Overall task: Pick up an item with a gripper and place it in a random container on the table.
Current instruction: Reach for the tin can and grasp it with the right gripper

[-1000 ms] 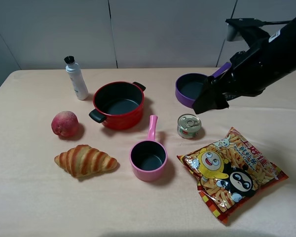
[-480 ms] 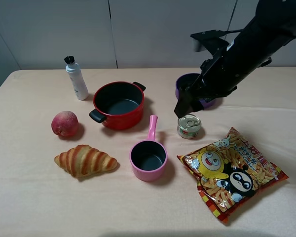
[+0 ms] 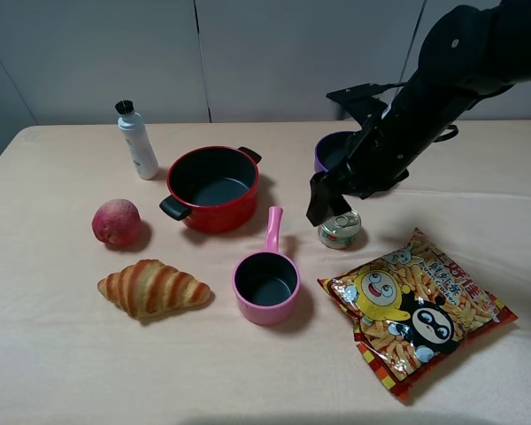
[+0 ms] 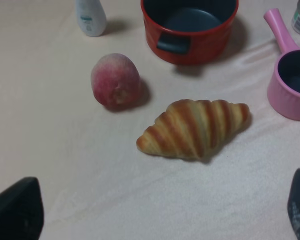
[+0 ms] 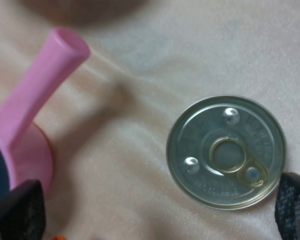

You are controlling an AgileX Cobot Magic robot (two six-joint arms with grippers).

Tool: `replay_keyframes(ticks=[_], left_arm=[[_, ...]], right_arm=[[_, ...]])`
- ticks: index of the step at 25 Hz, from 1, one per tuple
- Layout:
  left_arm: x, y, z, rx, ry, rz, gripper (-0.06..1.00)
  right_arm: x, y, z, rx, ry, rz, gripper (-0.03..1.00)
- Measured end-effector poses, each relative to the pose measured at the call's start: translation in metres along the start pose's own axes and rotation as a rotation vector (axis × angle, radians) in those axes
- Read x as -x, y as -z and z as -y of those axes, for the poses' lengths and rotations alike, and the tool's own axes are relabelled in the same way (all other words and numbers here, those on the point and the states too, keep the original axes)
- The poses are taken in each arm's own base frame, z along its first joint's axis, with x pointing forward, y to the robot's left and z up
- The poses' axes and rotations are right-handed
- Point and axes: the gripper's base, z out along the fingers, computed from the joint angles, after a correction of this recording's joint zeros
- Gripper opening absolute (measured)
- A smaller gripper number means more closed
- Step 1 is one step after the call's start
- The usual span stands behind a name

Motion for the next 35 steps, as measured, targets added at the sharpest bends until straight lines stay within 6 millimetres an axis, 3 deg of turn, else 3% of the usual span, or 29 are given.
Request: replay_keyframes(ticks=[18, 35], left_arm=[[0.000, 0.000, 0.000, 0.000, 0.000, 0.000, 0.99], [0.000, 0.000, 0.000, 0.000, 0.000, -0.001, 0.99]], right_arm=[[0.003, -0.024, 0.013, -0.080, 0.030, 0.017, 0.69], [0.002, -0.027, 0.024, -0.161, 0.018, 0.016, 0.69]])
